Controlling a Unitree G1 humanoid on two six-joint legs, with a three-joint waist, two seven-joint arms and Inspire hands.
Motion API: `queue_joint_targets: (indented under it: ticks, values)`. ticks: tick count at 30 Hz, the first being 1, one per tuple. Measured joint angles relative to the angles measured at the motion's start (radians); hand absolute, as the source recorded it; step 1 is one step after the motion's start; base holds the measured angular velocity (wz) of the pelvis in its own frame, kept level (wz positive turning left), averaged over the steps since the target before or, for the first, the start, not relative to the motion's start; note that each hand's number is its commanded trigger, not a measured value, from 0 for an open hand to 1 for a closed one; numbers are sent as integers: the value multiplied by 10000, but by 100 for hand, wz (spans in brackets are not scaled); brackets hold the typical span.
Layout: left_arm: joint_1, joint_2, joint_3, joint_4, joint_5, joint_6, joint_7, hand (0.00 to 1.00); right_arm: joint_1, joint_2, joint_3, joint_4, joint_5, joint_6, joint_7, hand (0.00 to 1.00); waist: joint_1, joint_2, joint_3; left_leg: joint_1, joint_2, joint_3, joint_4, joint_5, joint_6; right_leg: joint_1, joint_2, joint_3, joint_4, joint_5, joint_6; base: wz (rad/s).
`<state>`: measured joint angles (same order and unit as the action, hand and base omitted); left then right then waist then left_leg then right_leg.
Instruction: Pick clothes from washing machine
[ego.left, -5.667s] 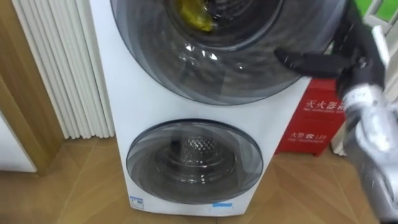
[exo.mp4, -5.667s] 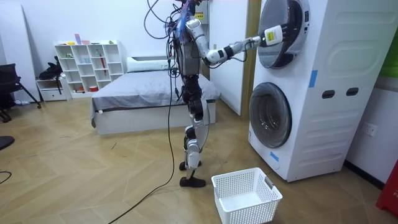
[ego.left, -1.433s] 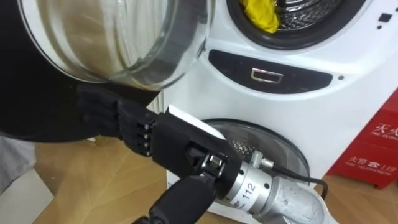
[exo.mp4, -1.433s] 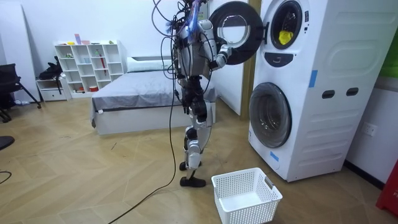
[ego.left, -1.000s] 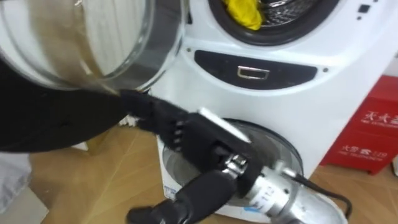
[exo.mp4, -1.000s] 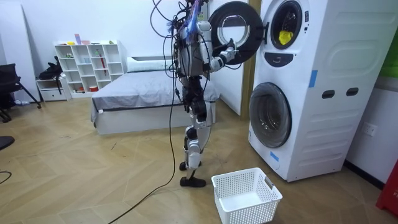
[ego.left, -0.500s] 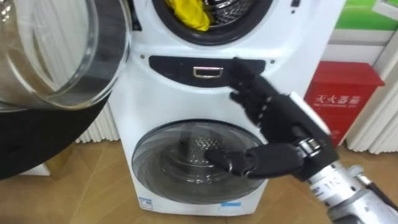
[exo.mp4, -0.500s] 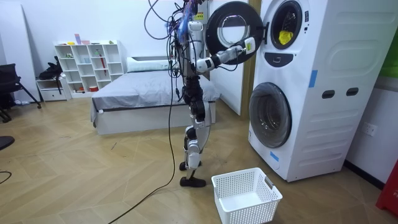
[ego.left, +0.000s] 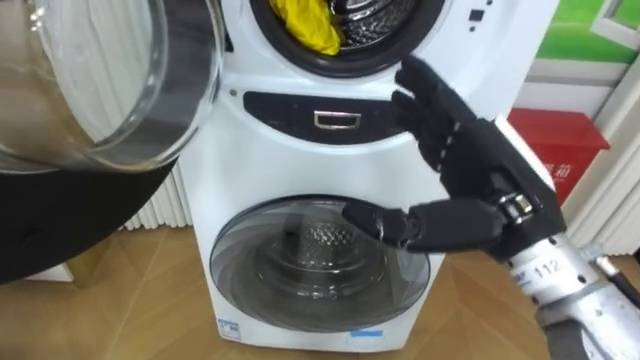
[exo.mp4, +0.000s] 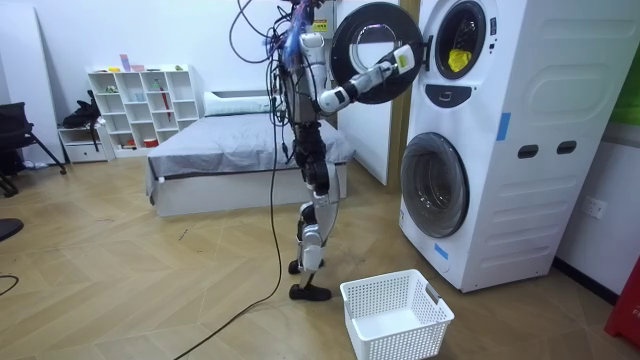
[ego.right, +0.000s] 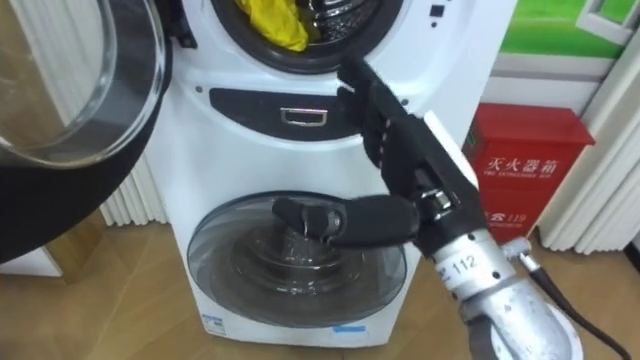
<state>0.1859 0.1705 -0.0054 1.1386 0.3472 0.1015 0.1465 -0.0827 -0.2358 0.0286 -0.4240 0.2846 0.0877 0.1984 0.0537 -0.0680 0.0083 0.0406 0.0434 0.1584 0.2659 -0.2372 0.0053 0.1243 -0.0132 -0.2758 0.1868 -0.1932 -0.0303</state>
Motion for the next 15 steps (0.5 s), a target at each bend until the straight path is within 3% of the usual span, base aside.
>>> queue_joint_targets:
  ticks: [3, 6, 10, 12, 14, 15]
  values:
    - [-82, 88, 15, -5, 8, 104, 26, 0, -529, -2, 37, 702, -246, -27, -252, 0, 233, -62, -4, -454, 341, -1, 1116, -572, -97, -50, 203, -4, 244, -278, -144, -2]
    - [-30, 65, 14, -16, 14, 274, 26, 0, -792, -3, 212, 1357, -560, -27, -611, 0, 579, -149, -10, -688, 537, 15, 1915, -865, -186, -67, 269, 51, 513, -555, -253, -7]
    - [-12, 11, 58, -20, 7, 433, -42, 0, -977, 58, 357, 1504, -579, -26, -885, 0, 700, -177, -10, -805, 642, 42, 2187, -839, -225, -207, 230, -9, 669, -739, -302, 10]
    - [40, 22, 312, -11, -11, 496, -32, 0, -1232, 52, 499, 1505, -542, -27, -1020, 0, 782, -225, -23, -1059, 655, 33, 2431, -720, -398, -198, 179, -14, 651, -755, -342, 3]
    - [113, 16, 384, 13, -12, 536, -11, 0, -1418, 60, 706, 1669, -482, -41, -1145, 0, 677, -316, 71, -1794, 632, -40, 3201, -495, -469, -58, 18, 25, 575, -738, -345, 12]
    - [150, -19, 383, -8, -32, 551, -21, 0, -1437, 13, 691, 1800, -480, -23, -1183, 0, 622, -390, 7, -2135, 682, -51, 2313, -350, -591, -22, -5, 22, 490, -784, -294, 10]
